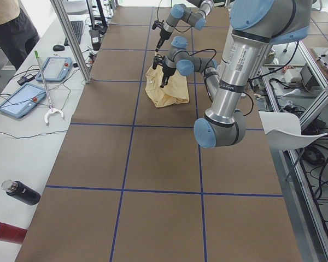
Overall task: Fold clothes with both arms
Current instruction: 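Release the hem and move both grippers back beside the folded shirt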
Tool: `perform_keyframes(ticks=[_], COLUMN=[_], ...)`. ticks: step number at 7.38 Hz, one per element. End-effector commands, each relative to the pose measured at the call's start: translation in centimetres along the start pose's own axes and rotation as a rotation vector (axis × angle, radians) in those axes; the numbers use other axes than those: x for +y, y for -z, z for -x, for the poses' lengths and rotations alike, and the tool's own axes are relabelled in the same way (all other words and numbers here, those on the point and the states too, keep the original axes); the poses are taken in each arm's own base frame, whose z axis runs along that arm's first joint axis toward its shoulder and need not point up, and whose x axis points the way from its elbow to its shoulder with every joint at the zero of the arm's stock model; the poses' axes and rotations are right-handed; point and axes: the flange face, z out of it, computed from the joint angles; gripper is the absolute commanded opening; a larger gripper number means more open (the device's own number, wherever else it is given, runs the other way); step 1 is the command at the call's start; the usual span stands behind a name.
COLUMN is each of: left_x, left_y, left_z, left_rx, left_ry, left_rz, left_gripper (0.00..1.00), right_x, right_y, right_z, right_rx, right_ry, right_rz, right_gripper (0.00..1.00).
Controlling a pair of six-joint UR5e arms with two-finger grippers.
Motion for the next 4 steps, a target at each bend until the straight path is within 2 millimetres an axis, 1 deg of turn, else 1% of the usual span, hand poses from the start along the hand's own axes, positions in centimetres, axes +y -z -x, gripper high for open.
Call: perform_keyframes(ticks=[1, 2, 3, 4], left_x=[-1.25, -1.61, -1.79, -1.78], left_y=[-7.53, -7.45, -7.39, -7.22], left_z=[0.28, 0.44, 0.53, 0.53], left_rx=[0.004, 0.007, 0.007, 0.010], left_ry=[-0.035, -0.074, -0.085, -0.093], left_rz=[-0.032, -0.039, -0.042, -0.043], left_gripper=[0.00, 0.10, 0.51, 0.96], right_x=[-0.58, -0.73, -0.82, -0.91], right_y=[-6.41, -6.42, -6.48, -6.27], right_z=[-1.01, -1.07, -1.16, -1.03], right_rx=[-0.021, -0.020, -0.013, -0.018], right_ry=[-0.001, 0.008, 0.015, 0.023], right_rz=[-0.018, -0.016, -0.016, -0.014], right_gripper=[0.02, 0.56, 0.95, 1.00])
